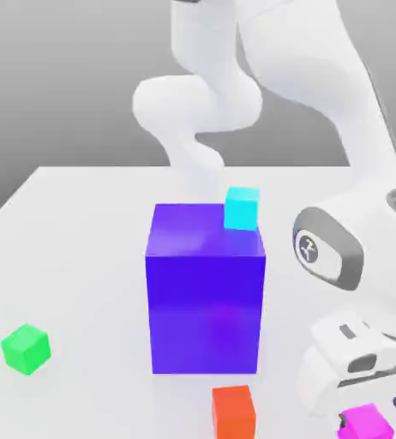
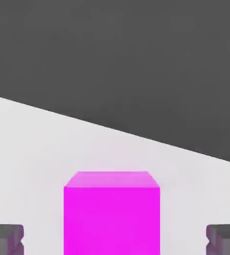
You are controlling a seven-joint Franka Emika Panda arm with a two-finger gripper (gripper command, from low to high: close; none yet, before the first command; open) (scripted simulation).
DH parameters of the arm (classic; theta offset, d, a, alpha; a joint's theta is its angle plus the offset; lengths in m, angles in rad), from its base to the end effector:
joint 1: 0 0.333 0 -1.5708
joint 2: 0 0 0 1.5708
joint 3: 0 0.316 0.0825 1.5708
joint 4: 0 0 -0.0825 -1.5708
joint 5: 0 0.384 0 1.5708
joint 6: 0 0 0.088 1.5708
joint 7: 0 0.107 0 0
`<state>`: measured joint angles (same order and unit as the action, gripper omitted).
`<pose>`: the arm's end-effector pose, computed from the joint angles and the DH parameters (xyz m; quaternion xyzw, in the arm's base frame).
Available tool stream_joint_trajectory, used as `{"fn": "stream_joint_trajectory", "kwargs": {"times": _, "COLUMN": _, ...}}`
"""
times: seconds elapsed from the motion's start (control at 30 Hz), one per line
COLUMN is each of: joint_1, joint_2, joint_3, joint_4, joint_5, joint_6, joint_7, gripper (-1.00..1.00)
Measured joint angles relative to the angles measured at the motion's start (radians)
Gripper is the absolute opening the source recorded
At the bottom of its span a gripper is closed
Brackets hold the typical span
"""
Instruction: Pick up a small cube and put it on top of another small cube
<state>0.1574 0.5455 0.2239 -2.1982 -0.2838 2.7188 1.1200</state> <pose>0.5012 0.2179 0.1371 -0.9676 0.2525 -0.0004 0.0005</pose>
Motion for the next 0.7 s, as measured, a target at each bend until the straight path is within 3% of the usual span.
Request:
{"fn": "stream_joint_trajectory", "kwargs": {"times": 0.2, "joint_1": 0.002, "joint_2": 0.008, "joint_3": -0.002, "joint_4": 0.002, "joint_5": -0.003, "joint_6": 0.006, "joint_7": 0.003, "gripper": -1.00}}
{"fn": "stream_joint_trajectory", "kwargs": {"times": 0.33, "joint_1": -0.042, "joint_2": -0.112, "joint_3": 0.043, "joint_4": -0.030, "joint_5": 0.051, "joint_6": -0.082, "joint_7": -0.036, "gripper": -1.00}}
{"fn": "stream_joint_trajectory", "kwargs": {"times": 0.7, "joint_1": -0.343, "joint_2": -0.329, "joint_3": -0.173, "joint_4": -0.237, "joint_5": 0.176, "joint_6": -0.088, "joint_7": -0.078, "gripper": -1.00}}
